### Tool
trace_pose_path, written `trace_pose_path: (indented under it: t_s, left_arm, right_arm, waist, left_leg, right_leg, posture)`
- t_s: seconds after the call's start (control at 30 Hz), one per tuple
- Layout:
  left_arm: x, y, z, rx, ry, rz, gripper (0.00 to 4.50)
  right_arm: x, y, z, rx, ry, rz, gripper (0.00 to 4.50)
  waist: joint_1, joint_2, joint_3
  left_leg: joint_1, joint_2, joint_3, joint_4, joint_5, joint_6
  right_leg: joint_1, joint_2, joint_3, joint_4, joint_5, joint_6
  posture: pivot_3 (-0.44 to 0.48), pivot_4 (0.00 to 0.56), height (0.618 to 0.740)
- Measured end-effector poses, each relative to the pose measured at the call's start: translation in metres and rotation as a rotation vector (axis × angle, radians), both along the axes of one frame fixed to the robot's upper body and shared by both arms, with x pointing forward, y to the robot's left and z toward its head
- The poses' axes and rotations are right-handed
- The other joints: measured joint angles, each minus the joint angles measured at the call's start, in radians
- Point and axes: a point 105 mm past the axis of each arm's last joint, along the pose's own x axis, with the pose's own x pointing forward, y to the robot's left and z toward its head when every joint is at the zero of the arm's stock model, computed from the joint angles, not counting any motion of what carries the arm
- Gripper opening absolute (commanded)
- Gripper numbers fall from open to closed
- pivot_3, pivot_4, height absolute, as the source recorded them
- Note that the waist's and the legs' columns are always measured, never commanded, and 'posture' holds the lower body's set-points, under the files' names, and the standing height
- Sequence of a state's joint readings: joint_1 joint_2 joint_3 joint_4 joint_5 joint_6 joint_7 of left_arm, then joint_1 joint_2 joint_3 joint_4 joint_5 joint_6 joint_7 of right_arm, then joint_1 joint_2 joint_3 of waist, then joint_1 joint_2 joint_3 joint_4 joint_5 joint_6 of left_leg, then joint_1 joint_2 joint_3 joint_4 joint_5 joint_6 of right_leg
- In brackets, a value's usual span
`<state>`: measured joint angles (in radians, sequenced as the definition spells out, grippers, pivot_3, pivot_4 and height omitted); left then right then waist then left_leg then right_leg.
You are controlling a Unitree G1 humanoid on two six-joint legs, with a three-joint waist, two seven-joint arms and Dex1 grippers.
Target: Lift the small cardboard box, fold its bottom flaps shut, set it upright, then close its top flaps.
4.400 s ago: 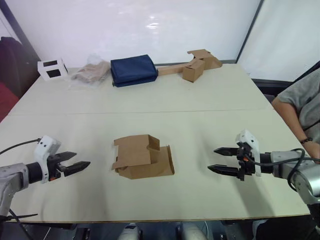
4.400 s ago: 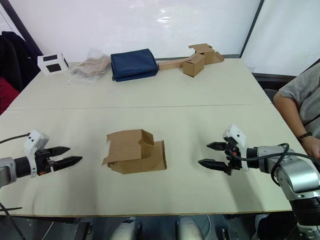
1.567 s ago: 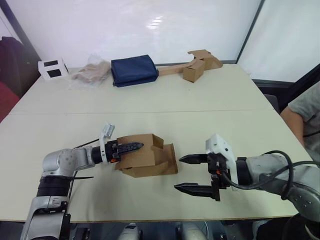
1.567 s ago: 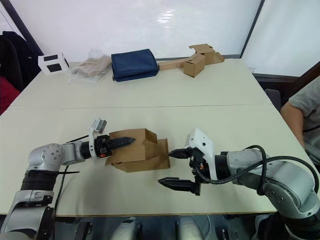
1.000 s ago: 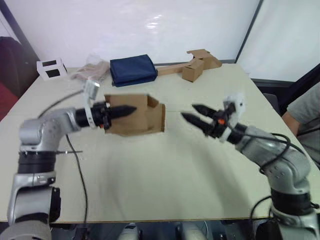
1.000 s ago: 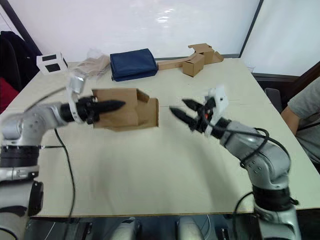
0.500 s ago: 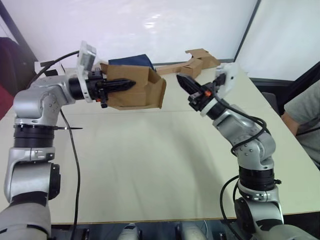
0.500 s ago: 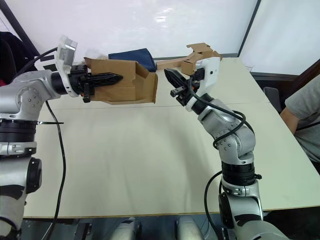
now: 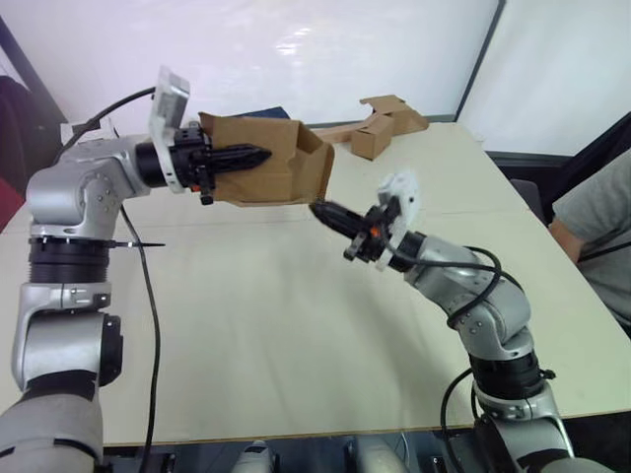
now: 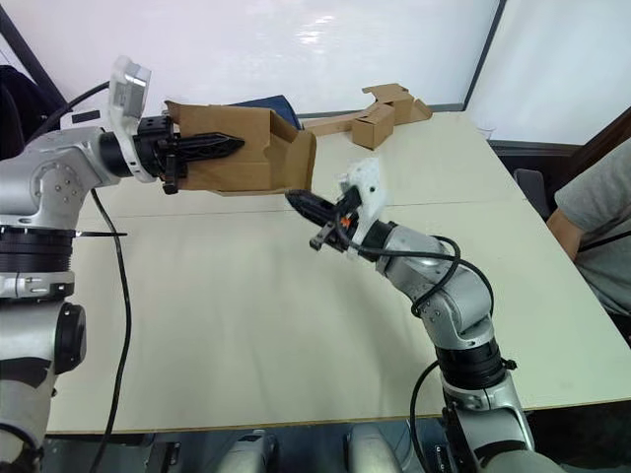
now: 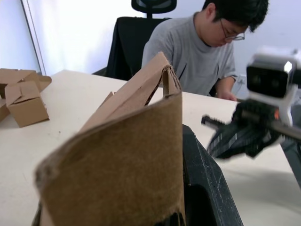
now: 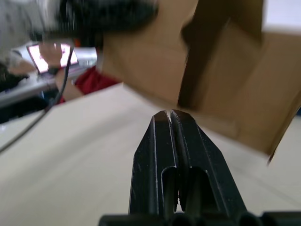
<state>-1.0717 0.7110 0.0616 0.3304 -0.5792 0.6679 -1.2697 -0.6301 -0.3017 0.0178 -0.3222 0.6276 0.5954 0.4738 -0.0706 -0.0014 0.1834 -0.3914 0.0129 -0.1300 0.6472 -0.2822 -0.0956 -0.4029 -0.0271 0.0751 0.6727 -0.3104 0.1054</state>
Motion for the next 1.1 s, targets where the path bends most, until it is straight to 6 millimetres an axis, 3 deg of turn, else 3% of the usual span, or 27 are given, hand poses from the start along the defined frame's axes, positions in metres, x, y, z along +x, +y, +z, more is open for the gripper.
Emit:
trace_pose_path:
  t_s: [0.13,0.3,0.53,0.97,1.1]
  left_arm:
    - [-0.001,0.003,0.0,0.007,-0.001,-0.003,0.0]
    - [-0.002,0.002,0.0,0.008,0.004,-0.009,0.0]
    - [-0.004,-0.001,-0.001,0.014,0.008,-0.02,0.0]
    - [-0.009,-0.008,-0.003,0.009,0.022,-0.053,0.0]
    - [-0.013,-0.01,-0.002,0.002,0.034,-0.074,0.0]
  right_arm:
    - [0.009,-0.014,0.023,0.082,-0.091,-0.095,0.06]
    - [0.028,-0.023,0.03,0.124,-0.109,-0.219,0.06]
    - [0.027,-0.002,0.039,0.109,-0.135,-0.152,0.06]
    - [0.015,0.021,0.008,0.02,-0.069,-0.014,0.06]
    - [0.015,0.022,0.008,0.025,-0.063,-0.014,0.06]
  waist:
    - [-0.001,0.0,0.0]
    - [-0.002,0.0,0.0]
    - [-0.003,0.0,0.0]
    - [-0.003,0.0,0.0]
    - [-0.002,0.0,0.0]
  left_leg:
    - [0.0,0.0,0.0,0.0,0.0,0.0]
    - [0.0,0.0,0.0,0.0,0.001,-0.003]
    - [0.0,0.0,0.0,0.0,0.002,-0.003]
    - [0.0,0.0,0.0,0.0,0.001,-0.003]
    - [0.0,0.0,0.0,0.0,0.002,-0.003]
  right_leg:
    - [0.0,0.0,0.0,0.0,0.0,0.0]
    - [-0.001,0.0,0.0,0.0,0.0,0.0]
    - [-0.001,0.0,0.0,0.001,0.0,0.0]
    - [-0.001,0.0,0.0,0.001,0.0,0.0]
    - [-0.001,0.0,0.0,0.001,0.0,0.0]
  posture:
    - [0.0,0.15,0.74]
    - [0.0,0.15,0.74]
    - [0.0,0.15,0.74]
    - [0.0,0.15,0.74]
    - [0.0,0.15,0.74]
